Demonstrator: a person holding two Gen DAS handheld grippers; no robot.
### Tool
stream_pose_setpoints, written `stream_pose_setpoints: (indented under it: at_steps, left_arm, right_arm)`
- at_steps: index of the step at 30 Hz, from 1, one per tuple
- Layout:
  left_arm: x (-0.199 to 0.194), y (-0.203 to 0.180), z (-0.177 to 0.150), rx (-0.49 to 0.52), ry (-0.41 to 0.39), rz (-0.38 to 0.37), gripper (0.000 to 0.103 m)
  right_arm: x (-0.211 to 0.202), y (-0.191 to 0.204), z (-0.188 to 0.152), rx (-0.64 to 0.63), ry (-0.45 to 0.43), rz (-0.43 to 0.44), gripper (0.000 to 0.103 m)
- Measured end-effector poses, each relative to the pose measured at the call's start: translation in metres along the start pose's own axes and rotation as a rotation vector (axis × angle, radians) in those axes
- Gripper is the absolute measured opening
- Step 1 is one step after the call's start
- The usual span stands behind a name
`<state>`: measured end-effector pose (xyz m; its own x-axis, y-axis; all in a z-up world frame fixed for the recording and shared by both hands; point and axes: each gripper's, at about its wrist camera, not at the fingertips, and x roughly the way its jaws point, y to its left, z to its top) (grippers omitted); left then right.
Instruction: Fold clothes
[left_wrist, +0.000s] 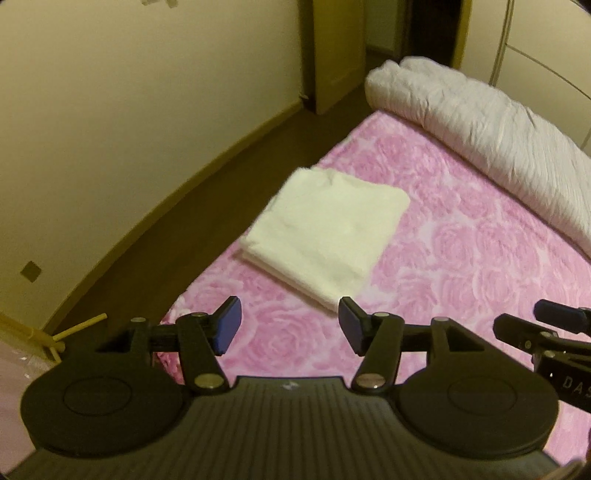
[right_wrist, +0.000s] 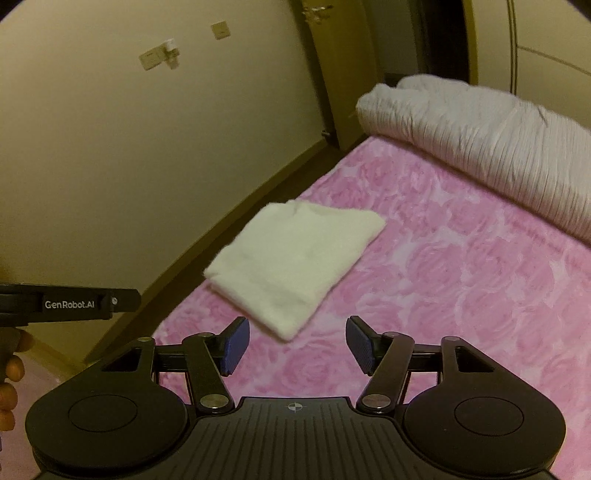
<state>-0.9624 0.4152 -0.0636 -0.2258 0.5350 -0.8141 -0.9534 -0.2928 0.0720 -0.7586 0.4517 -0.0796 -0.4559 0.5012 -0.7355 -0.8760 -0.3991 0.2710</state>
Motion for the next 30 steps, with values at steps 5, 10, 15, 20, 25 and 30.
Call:
stream_pose_setpoints:
  at_steps: [5,10,15,20,25,30]
  left_arm:
    - [-0.025,-0.019,-0.018,-0.016,-0.038,0.044,0.055]
    - [-0.043,-0.038,-0.034,-0.036,-0.056,0.059,0.053]
    - [-0.059,-0.052,-0.045,-0.075,-0.061,0.073,0.053]
    - [-0.062,-0.06,-0.054,-0.126,-0.036,0.083,0.053]
    - [-0.056,-0.07,-0.066,-0.167,0.011,0.082,0.053]
    - [-0.041,-0.08,-0.067,-0.176,0.059,0.078,0.053]
  right_arm:
    - [-0.022,-0.006,-0.008,-0.095,-0.012,-0.008,0.062]
    - [-0.039,-0.016,-0.016,-0.139,-0.018,0.014,0.062]
    - [-0.056,-0.032,-0.018,-0.125,-0.034,0.024,0.062]
    - [-0.059,-0.041,-0.019,-0.154,0.007,-0.005,0.062]
    - [-0.052,-0.051,-0.02,-0.163,0.065,0.001,0.062]
    - [-0.038,-0.06,-0.016,-0.162,0.116,0.005,0.062]
